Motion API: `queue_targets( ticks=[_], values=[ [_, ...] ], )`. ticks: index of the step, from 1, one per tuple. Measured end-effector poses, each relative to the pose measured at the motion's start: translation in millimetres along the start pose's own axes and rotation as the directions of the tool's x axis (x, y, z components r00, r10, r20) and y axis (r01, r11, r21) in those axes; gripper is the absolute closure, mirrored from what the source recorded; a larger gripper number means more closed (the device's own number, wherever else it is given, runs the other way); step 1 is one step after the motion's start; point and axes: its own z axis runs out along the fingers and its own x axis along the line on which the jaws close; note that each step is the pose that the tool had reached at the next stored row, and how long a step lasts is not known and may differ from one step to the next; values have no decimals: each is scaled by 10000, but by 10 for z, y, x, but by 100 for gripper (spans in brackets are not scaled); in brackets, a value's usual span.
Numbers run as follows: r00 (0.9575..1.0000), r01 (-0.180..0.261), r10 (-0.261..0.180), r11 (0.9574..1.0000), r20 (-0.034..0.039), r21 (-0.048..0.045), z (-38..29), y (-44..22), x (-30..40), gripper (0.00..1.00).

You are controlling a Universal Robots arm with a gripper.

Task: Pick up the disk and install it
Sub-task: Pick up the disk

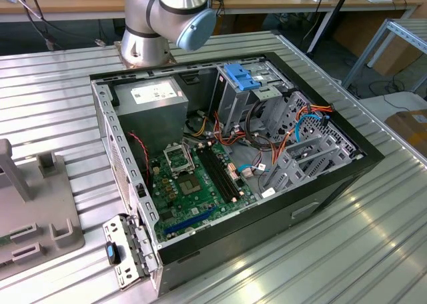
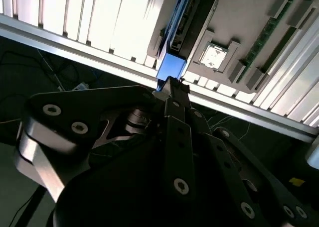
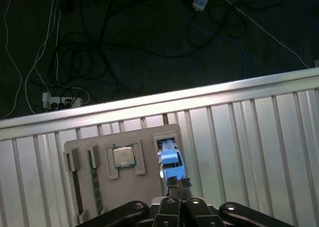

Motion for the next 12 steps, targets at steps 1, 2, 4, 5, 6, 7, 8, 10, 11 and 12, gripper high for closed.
queue_targets(
  ticks=[1, 2, 4, 5, 6, 7, 8, 10, 11, 12],
  values=[
    [9998, 178, -178, 9998, -4, 6, 2, 0, 0, 89],
    [9995, 327, -327, 9995, -7, 18, 4, 0, 0, 89],
    [9982, 601, -601, 9982, -9, 65, 10, 0, 0, 89],
    [9966, 826, -826, 9965, -12, 113, 14, 0, 0, 89],
    [9946, 1039, -1039, 9944, -15, 171, 18, 0, -1, 89],
    [9906, 1371, -1370, 9902, -22, 265, 25, -1, 0, 89],
    [9856, 1693, -1693, 9850, -31, 321, 27, -1, -1, 89],
    [9854, 1701, -1701, 9849, -31, 324, 28, -1, -1, 89],
    [9854, 1701, -1701, 9849, -31, 324, 28, -1, -1, 89],
    [9854, 1701, -1701, 9849, -31, 323, 29, 0, -1, 89]
  ],
)
